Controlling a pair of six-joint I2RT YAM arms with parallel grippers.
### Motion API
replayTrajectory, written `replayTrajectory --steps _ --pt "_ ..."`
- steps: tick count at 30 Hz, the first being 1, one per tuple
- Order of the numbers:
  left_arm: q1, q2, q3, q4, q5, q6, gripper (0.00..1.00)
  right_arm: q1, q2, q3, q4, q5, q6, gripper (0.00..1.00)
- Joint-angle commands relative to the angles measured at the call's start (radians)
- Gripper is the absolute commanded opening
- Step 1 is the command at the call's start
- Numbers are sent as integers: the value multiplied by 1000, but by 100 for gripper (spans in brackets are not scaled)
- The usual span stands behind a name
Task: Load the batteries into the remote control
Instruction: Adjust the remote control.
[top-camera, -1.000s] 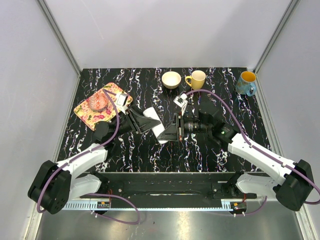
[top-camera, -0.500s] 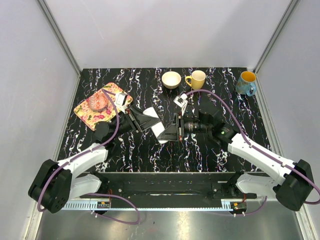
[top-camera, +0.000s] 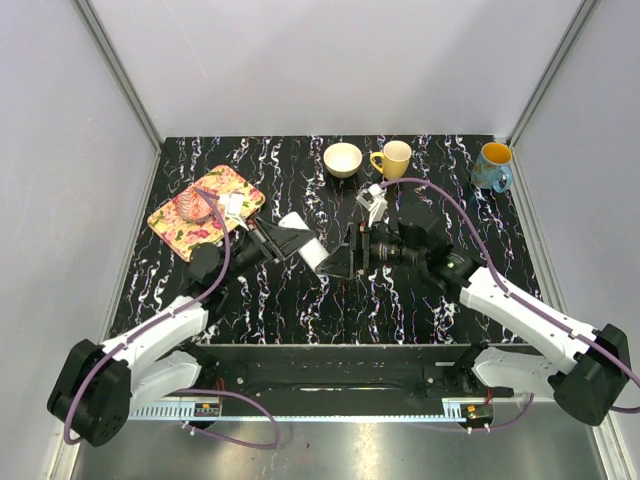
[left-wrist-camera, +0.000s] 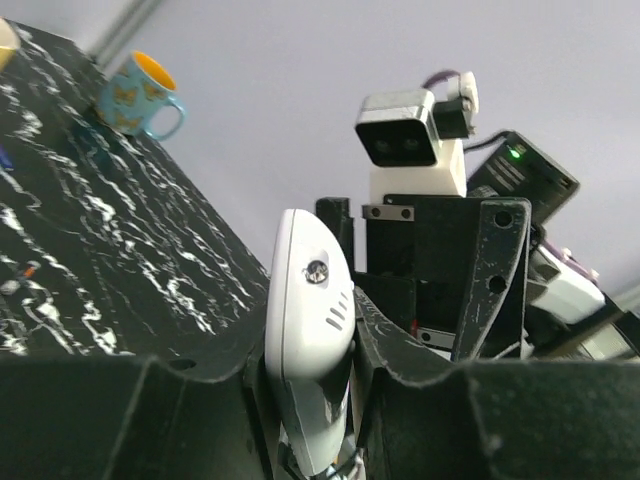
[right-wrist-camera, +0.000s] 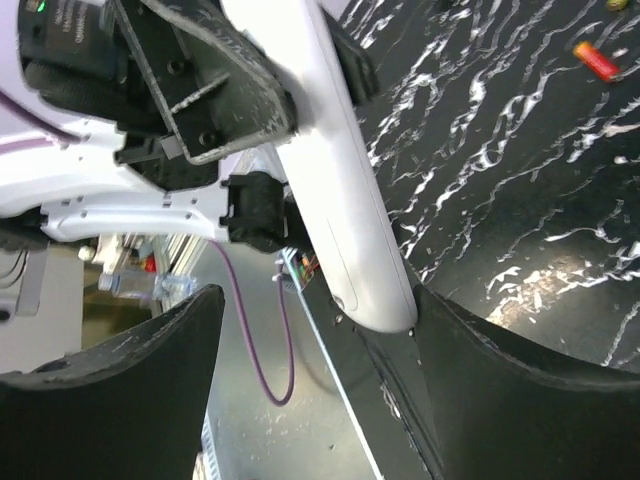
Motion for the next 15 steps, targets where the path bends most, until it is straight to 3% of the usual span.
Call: replayTrajectory --steps 1,7,15 --pt "3 -81 -19 -164 -253 128 0 -3 -66 44 -61 151 47 81" --pt "-37 -144 -51 -292 -566 184 0 -3 -68 -31 3 239 166 75" --pt "-126 -161 -54 -301 -730 220 0 -3 13 -61 140 265 285 75"
